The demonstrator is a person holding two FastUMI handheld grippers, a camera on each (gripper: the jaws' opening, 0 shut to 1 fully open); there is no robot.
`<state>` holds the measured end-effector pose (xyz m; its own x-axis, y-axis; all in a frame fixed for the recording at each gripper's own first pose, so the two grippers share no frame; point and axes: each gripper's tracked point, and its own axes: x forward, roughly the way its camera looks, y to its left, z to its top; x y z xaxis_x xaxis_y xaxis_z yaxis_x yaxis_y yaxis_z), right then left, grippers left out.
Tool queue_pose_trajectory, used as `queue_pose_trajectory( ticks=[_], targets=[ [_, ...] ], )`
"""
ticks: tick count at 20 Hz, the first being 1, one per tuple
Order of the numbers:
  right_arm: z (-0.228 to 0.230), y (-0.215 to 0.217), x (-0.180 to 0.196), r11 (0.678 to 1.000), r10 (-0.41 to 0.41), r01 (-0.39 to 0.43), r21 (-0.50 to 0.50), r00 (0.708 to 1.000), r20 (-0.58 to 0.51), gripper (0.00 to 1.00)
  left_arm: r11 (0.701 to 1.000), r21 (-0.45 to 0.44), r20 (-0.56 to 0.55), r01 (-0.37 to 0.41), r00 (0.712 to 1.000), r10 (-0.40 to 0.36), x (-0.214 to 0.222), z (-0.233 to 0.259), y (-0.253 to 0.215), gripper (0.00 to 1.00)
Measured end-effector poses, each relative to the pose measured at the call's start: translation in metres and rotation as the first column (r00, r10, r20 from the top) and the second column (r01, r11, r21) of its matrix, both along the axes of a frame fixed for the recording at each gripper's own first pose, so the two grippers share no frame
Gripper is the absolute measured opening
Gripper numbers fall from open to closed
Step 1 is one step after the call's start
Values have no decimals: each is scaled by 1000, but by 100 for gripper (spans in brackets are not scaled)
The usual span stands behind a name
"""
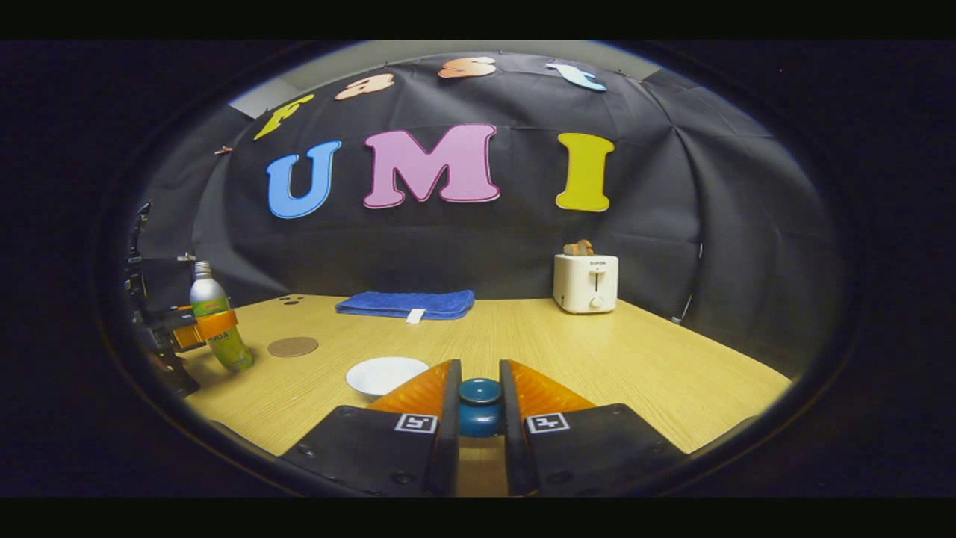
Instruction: Open the teacup lid with one hand, grasp the water bottle and pour water into the teacup with the other hand; after pouring, place the water bottle on the coaster and then close the teacup lid.
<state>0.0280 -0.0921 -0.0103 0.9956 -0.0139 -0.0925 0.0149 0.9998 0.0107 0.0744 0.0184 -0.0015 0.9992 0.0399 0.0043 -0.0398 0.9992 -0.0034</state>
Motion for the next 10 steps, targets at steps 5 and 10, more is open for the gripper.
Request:
queue_pose_trajectory(
  ticks=[5, 10],
  targets=[
    [9, -5, -1, 1000, -10, 10, -1, 998, 63, 28, 1000, 0, 0, -14, 1000, 14, 4, 1, 2, 87],
    [12, -6, -1, 1000, -10, 12, -17, 996, 91, 28, 1000, 15, -3, -2, 1000, 2, 4, 0, -3, 81]
  ],
)
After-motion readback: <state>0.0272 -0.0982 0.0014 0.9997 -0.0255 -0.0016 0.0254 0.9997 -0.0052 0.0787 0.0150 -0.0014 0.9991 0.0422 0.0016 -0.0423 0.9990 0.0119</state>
